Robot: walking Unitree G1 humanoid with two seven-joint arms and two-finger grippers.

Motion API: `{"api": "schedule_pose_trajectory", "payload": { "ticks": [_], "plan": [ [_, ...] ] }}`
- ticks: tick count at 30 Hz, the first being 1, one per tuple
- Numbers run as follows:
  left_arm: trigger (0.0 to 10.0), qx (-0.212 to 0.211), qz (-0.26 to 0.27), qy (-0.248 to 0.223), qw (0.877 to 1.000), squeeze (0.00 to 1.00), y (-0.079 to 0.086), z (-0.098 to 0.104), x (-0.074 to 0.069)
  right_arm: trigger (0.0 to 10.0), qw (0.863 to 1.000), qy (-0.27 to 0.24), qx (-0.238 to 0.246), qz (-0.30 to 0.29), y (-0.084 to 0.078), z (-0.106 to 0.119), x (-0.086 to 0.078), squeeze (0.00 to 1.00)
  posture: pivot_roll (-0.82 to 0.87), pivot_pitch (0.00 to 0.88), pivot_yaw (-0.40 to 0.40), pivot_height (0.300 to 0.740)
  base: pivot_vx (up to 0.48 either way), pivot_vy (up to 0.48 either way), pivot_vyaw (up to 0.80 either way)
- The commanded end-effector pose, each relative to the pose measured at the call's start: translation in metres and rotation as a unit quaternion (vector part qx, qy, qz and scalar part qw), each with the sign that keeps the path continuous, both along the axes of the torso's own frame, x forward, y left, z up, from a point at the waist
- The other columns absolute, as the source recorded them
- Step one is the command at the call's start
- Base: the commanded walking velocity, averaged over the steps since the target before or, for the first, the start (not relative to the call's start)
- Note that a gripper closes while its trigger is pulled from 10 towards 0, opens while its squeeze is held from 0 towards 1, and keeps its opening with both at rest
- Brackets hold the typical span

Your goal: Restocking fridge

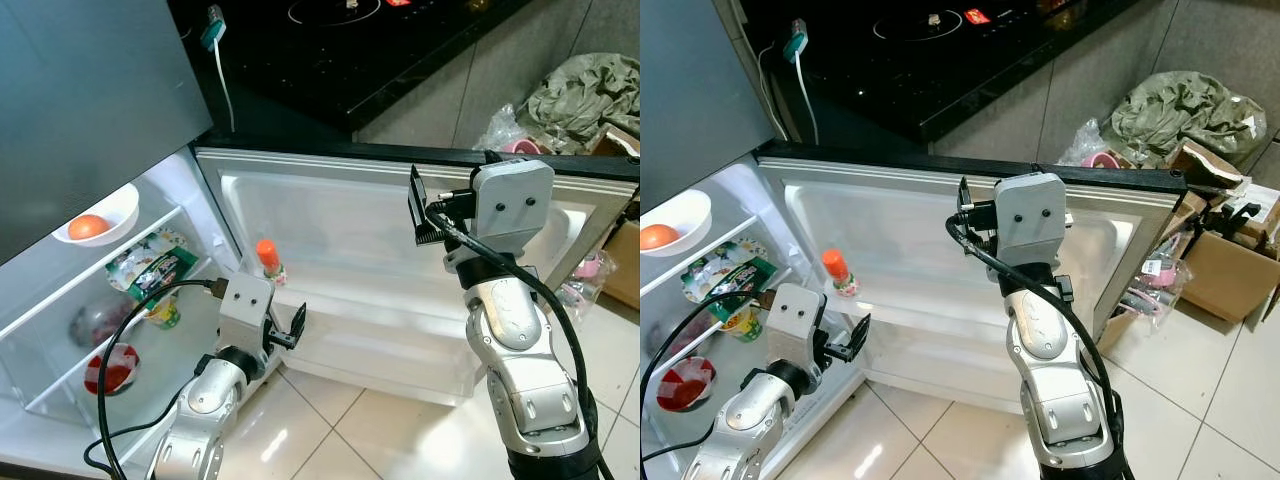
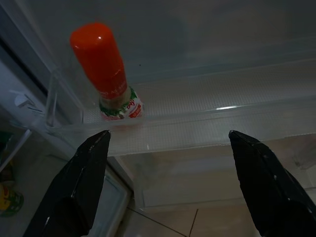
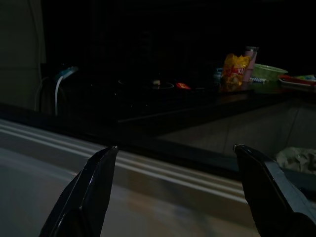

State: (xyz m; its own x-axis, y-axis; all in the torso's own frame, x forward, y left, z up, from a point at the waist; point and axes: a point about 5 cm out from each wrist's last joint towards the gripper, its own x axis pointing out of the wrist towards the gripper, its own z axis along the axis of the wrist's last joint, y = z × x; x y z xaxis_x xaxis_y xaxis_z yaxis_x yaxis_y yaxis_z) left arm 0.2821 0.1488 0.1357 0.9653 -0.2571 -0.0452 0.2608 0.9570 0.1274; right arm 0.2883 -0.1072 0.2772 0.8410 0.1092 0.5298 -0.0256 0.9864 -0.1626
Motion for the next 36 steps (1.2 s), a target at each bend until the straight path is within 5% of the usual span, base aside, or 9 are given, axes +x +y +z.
{"api": "schedule_pose_trajectory", "payload": {
  "ticks": [1, 11, 36],
  "plan": [
    [10.0, 0.000, 0.009, 0.020, 1.000, 0.00, 0.0051, -0.0090, -0.0035, 10.0, 1.000, 0.001, 0.000, 0.006, 0.0027, -0.0022, -0.0016, 0.00, -0.11, 0.226, 0.098, 0.740, -0.349, 0.000, 0.00],
    [10.0, -0.004, 0.013, 0.021, 1.000, 0.00, 0.0061, -0.0090, -0.0033, 10.0, 1.000, 0.001, 0.001, 0.007, 0.0034, -0.0021, -0.0021, 0.00, -0.11, 0.227, 0.099, 0.740, -0.294, 0.000, 0.00],
    [10.0, -0.005, 0.014, 0.022, 1.000, 0.00, 0.0064, -0.0089, -0.0020, 10.0, 1.000, 0.002, 0.002, 0.012, 0.0047, -0.0025, -0.0032, 0.00, -0.11, 0.222, 0.099, 0.740, 0.000, 0.000, 0.00]
  ]
}}
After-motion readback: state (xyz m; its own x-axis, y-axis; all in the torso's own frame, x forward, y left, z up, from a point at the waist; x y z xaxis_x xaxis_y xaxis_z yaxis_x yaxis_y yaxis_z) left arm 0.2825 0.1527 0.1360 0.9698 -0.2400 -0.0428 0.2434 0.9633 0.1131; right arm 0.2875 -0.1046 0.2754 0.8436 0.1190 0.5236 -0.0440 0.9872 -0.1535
